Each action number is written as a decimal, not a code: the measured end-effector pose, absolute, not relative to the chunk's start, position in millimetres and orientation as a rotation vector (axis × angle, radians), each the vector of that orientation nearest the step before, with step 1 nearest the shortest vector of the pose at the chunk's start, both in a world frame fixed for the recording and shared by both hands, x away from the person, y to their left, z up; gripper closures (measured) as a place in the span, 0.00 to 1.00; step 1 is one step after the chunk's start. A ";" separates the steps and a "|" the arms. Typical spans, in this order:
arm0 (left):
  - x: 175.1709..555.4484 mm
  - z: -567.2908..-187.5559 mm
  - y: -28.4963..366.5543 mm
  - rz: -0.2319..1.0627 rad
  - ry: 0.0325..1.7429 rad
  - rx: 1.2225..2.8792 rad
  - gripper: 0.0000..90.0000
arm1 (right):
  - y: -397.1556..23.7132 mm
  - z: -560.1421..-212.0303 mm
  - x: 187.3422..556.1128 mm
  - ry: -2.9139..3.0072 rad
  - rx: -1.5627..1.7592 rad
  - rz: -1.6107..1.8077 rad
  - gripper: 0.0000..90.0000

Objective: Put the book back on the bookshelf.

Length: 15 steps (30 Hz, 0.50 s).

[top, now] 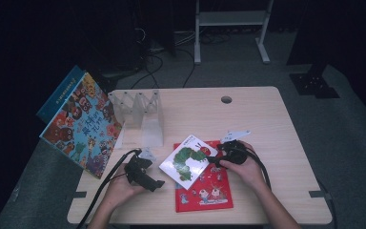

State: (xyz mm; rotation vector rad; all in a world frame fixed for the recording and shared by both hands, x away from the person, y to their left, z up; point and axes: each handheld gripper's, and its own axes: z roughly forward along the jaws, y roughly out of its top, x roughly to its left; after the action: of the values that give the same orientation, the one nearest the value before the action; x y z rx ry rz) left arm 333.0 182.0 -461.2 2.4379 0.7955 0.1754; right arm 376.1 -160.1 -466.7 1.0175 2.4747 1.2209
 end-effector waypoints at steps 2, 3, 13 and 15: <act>333.5 -464.0 182.7 0.182 0.797 2.441 0.00 | -159.7 -467.0 376.5 2.478 1.013 1.223 0.31; 333.5 -465.5 183.3 0.188 0.797 2.442 0.00 | -159.7 -467.2 376.6 2.477 1.014 1.226 0.31; 330.6 -479.2 194.9 0.293 0.720 2.334 0.00 | -159.1 -469.2 378.1 2.482 1.023 1.242 0.31; 330.5 -479.4 195.0 0.300 0.738 2.326 0.00 | -158.9 -469.3 378.1 2.483 1.023 1.243 0.31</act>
State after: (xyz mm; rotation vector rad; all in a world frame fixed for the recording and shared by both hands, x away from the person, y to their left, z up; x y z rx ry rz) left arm 330.5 195.0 -479.4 2.3257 0.7384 0.2999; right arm 378.1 -158.9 -469.3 1.0227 2.4828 1.2433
